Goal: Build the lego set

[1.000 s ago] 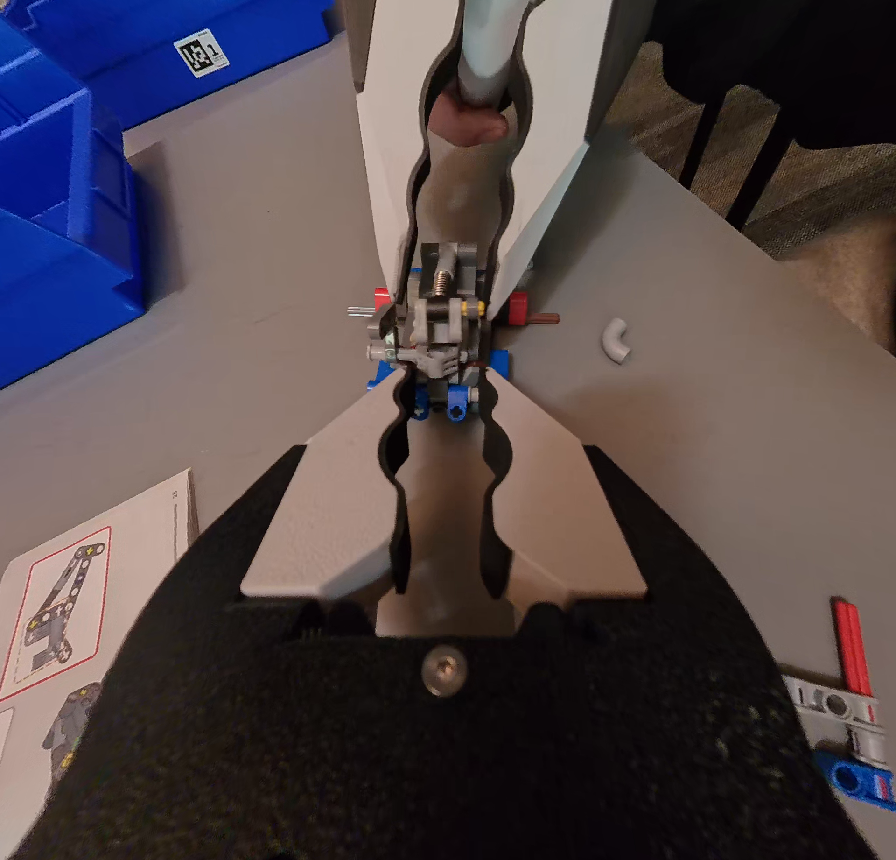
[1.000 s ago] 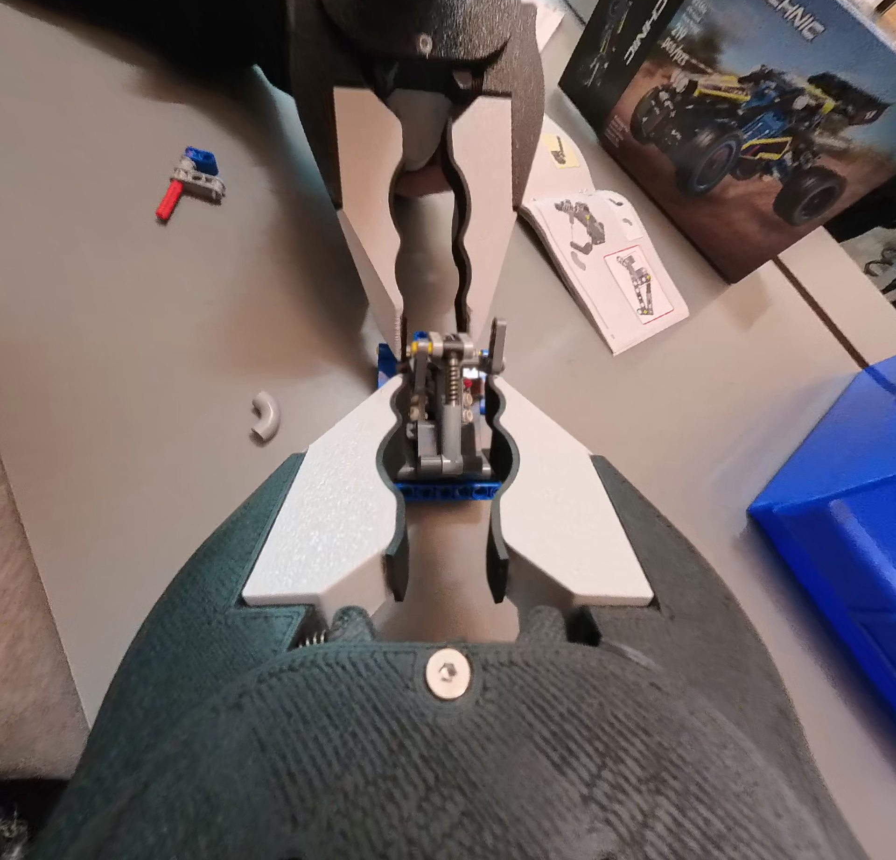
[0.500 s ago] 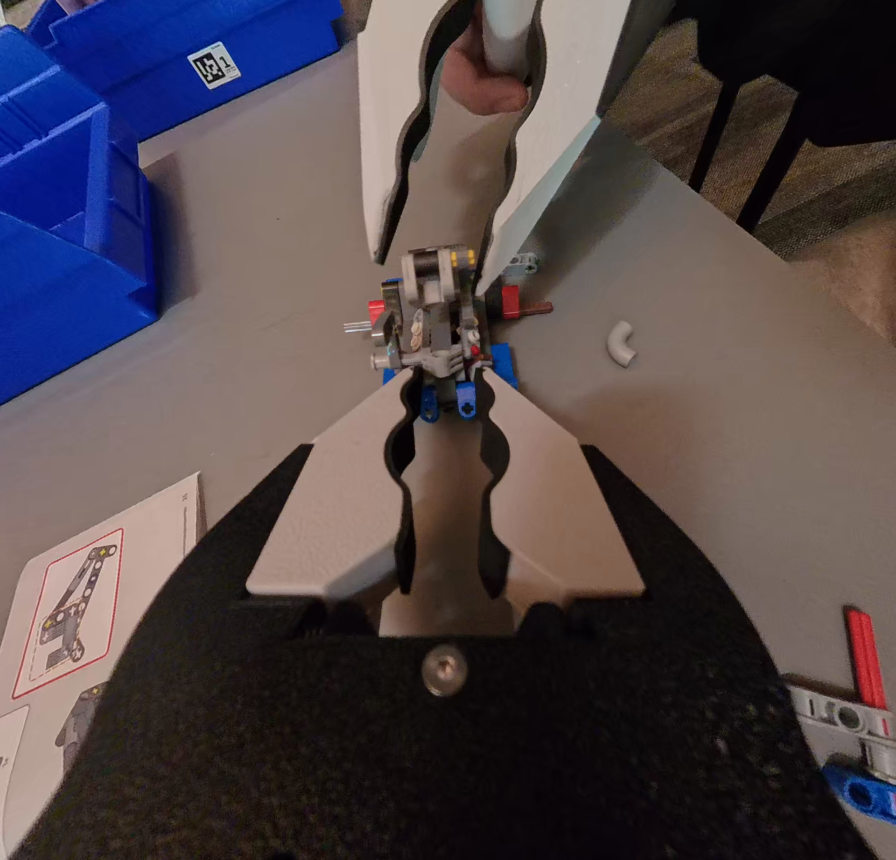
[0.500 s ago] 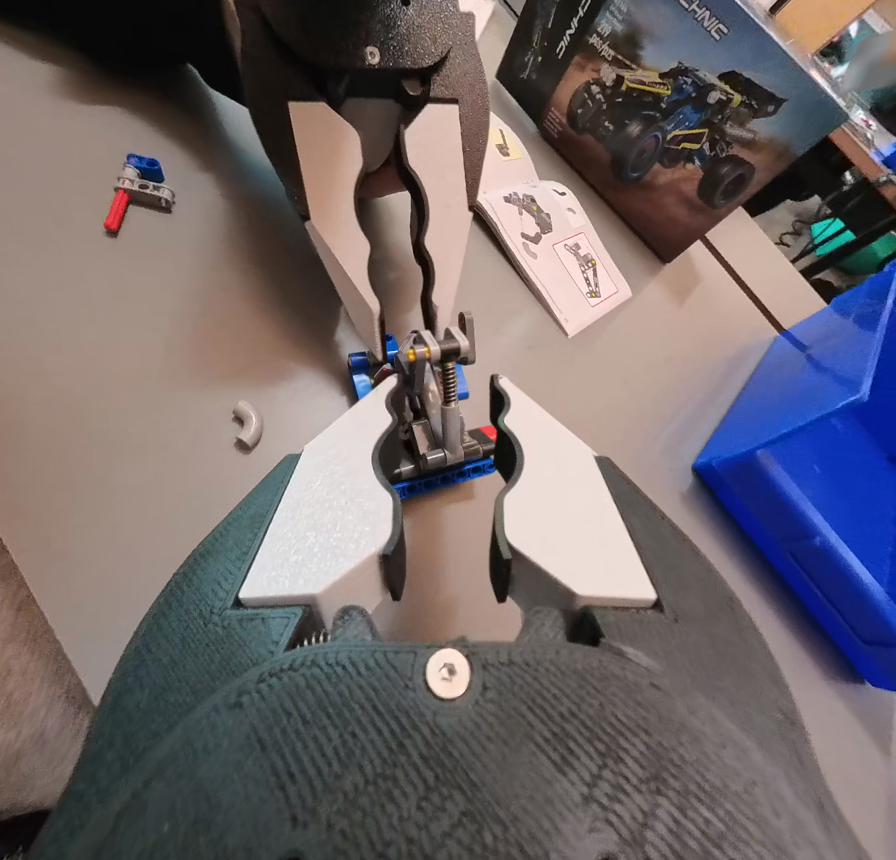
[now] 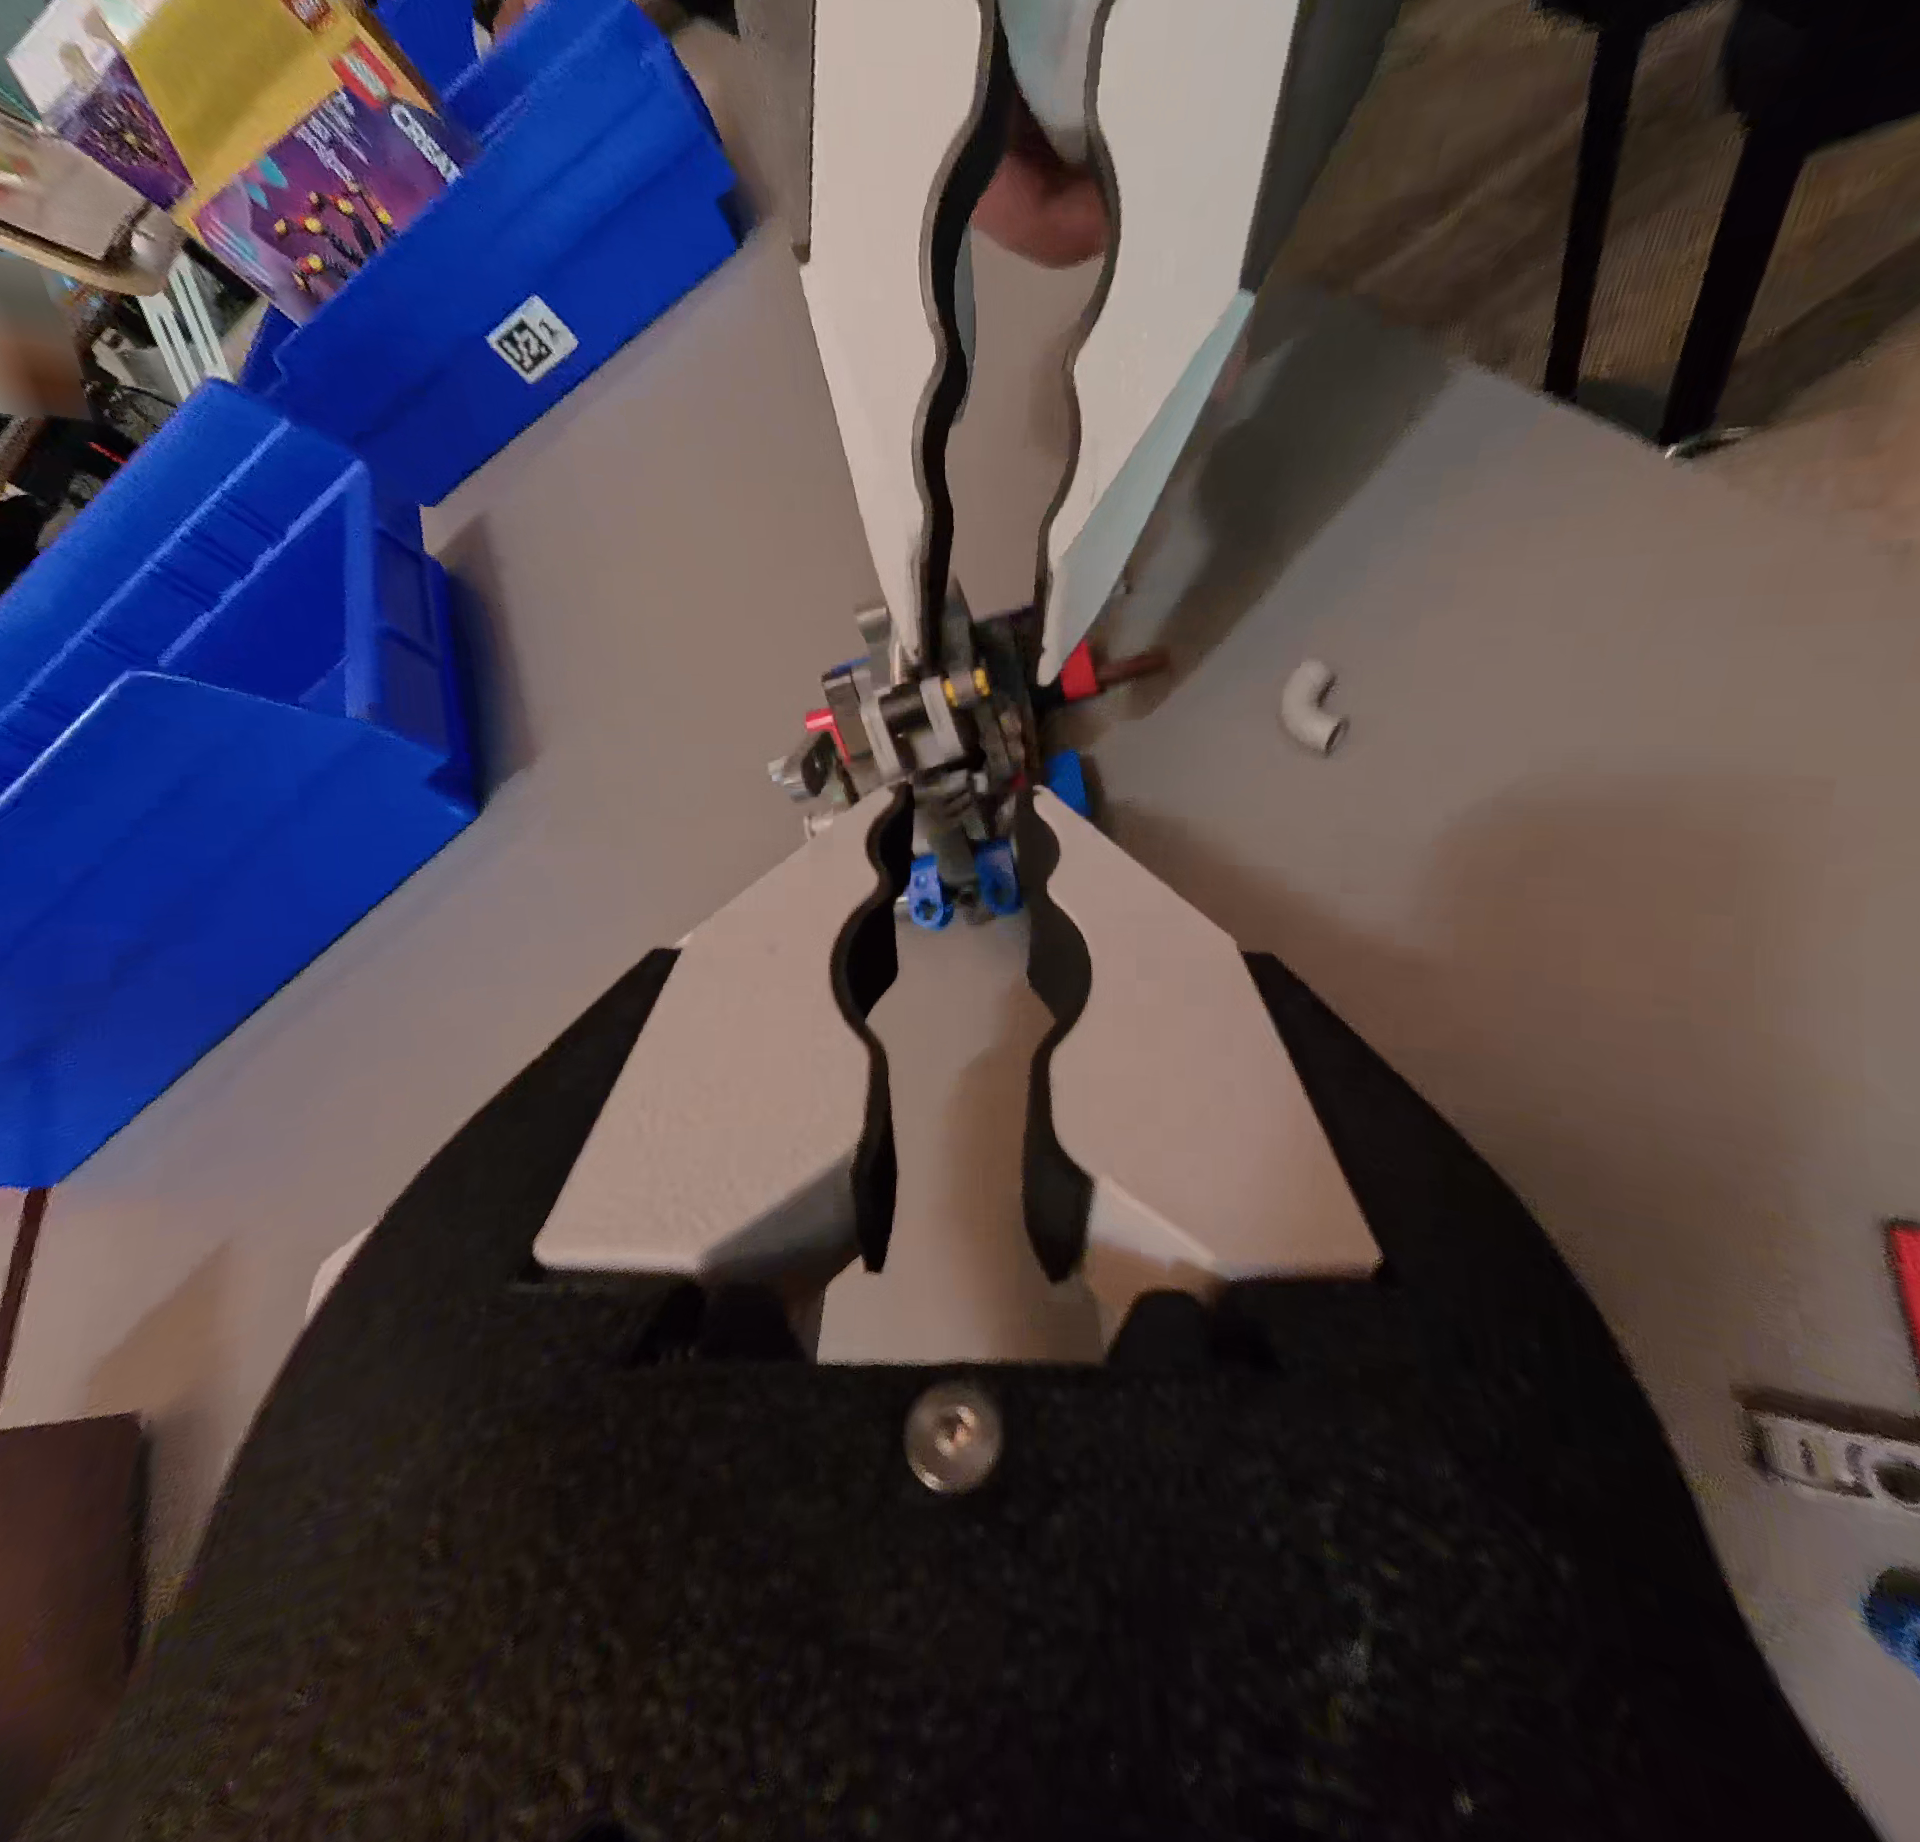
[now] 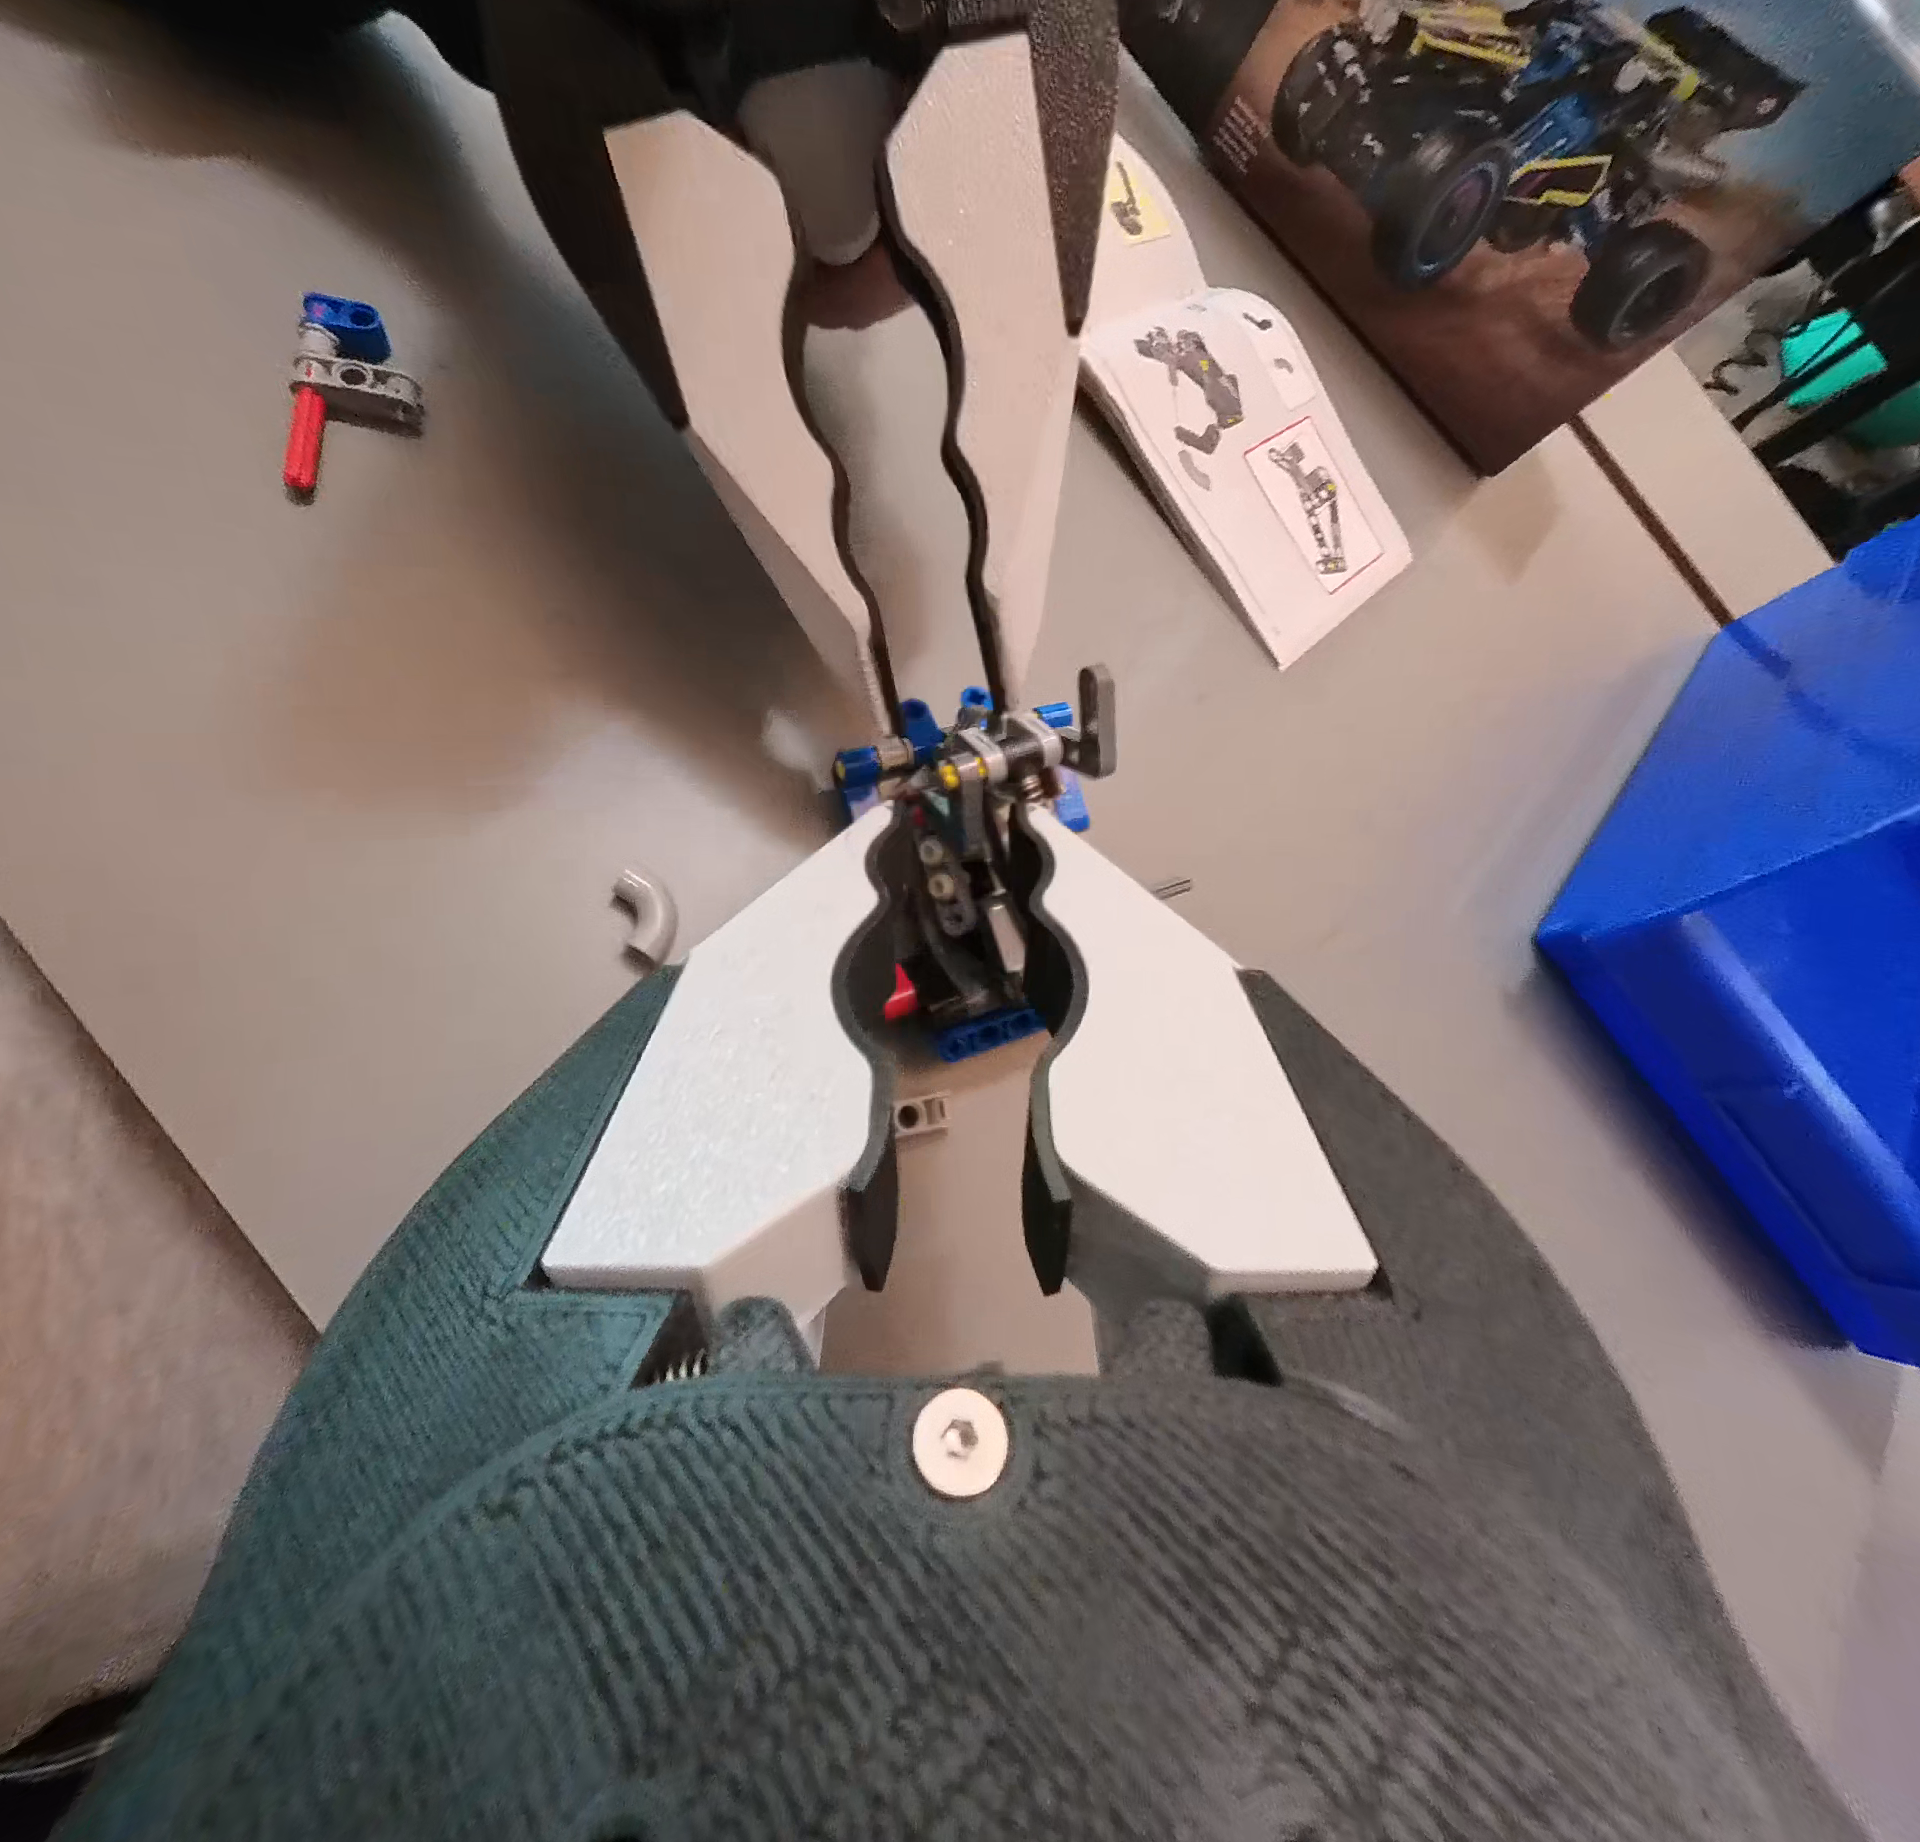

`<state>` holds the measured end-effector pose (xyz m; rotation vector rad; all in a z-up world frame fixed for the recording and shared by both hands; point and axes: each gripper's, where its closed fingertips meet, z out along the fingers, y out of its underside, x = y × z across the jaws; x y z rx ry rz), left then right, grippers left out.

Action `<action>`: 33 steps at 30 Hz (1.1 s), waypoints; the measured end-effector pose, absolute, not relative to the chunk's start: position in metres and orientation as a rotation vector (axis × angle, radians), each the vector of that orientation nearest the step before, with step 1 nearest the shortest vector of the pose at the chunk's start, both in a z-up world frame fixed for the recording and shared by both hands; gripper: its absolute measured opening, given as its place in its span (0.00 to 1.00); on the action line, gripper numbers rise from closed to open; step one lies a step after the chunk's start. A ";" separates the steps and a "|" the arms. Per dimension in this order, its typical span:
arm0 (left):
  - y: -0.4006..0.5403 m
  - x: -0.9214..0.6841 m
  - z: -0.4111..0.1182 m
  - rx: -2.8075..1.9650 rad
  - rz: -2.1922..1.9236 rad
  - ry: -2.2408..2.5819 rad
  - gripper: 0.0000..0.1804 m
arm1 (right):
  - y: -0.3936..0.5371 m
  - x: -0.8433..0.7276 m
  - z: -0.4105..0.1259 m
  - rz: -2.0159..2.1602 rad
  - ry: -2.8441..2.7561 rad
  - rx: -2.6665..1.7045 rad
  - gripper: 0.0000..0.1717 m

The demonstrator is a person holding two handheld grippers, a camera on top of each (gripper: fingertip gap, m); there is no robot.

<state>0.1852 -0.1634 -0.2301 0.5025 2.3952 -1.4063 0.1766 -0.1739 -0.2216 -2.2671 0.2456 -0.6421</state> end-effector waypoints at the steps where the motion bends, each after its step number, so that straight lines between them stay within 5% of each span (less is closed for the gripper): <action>1: -0.163 0.186 -0.232 0.512 -1.396 2.383 0.08 | -0.174 0.176 -0.225 -0.644 0.252 -2.276 0.09; 6: -0.162 0.187 -0.233 0.509 -1.404 2.390 0.07 | -0.173 0.180 -0.228 -0.695 0.266 -2.287 0.01; 33: -0.167 0.193 -0.235 0.505 -1.425 2.320 0.10 | -0.171 0.182 -0.224 -0.595 0.328 -2.146 0.01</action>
